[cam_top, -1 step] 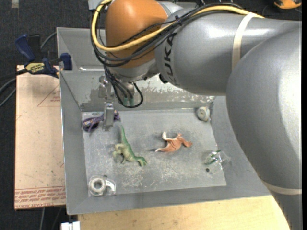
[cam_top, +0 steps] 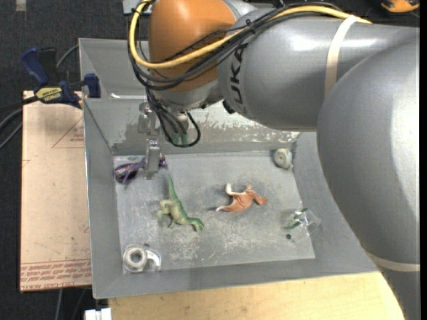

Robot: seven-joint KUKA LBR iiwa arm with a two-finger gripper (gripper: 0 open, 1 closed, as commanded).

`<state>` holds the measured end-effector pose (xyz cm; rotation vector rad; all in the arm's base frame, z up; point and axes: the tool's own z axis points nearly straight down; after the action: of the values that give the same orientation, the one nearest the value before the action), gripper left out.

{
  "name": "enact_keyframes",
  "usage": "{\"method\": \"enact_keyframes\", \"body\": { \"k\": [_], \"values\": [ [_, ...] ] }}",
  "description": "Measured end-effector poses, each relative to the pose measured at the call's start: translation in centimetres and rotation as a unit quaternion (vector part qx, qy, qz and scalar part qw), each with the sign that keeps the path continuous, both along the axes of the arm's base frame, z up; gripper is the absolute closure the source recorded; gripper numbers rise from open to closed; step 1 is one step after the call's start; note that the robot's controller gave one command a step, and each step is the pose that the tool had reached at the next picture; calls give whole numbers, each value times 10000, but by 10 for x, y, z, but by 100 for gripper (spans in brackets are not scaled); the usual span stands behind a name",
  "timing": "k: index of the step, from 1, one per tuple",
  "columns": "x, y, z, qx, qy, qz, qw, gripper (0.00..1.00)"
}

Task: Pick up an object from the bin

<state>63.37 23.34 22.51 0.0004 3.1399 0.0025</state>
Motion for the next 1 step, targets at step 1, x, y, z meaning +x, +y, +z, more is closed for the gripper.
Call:
{"method": "enact_keyframes", "body": {
  "k": [1],
  "values": [
    [16, 10, -140, 8, -1, 508, 9987, 0]
  ]
}}
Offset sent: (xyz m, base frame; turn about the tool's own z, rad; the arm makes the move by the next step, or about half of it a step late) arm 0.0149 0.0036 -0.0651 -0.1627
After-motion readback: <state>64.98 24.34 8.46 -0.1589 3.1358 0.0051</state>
